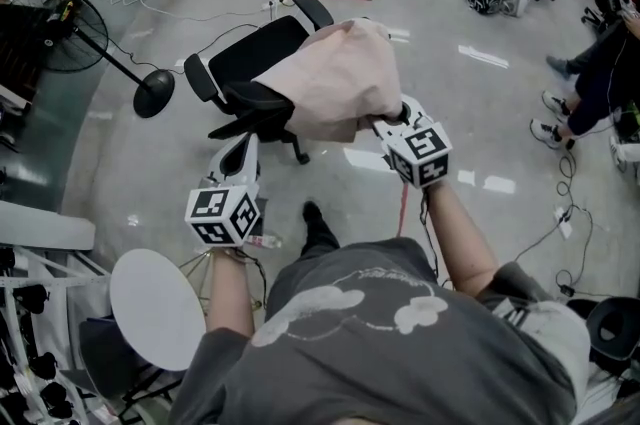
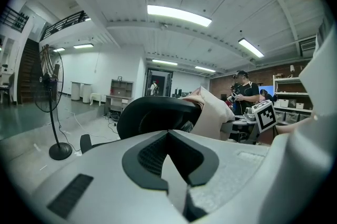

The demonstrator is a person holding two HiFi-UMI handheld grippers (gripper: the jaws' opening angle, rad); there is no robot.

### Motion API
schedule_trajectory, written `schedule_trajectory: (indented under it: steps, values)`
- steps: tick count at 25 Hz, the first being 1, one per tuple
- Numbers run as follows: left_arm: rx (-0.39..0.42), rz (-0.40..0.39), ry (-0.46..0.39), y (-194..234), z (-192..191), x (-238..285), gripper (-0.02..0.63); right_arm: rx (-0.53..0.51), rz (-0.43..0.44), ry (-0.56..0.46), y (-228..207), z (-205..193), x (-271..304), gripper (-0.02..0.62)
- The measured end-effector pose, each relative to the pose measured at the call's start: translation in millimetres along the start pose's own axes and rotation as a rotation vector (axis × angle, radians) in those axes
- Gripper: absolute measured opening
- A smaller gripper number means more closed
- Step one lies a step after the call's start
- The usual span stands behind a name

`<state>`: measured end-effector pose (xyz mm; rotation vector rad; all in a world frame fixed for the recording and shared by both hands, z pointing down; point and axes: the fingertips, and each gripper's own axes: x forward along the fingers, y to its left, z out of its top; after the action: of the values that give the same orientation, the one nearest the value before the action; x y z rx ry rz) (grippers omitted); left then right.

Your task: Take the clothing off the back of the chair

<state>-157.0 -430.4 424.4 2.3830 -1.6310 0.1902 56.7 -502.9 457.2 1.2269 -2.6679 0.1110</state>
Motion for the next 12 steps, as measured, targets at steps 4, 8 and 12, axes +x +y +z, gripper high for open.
schedule_trajectory:
  steps: [4,8,12]
  values:
    - [-0.003,0.006,-0.001,-5.4,1.4,-8.4,0.000,-0.026,0.010,-0.013,1.6,8.8,-15.5,0.075]
    - [0.000,0.032,0.005,-17.8,0.5,-23.0,0.000,-0.060,0.020,-0.051,0.2,22.0,-41.4,0.069]
    - [-0.002,0.049,0.021,-27.3,-5.5,-38.6,0.000,-0.036,0.028,-0.071,7.4,21.4,-60.1,0.067]
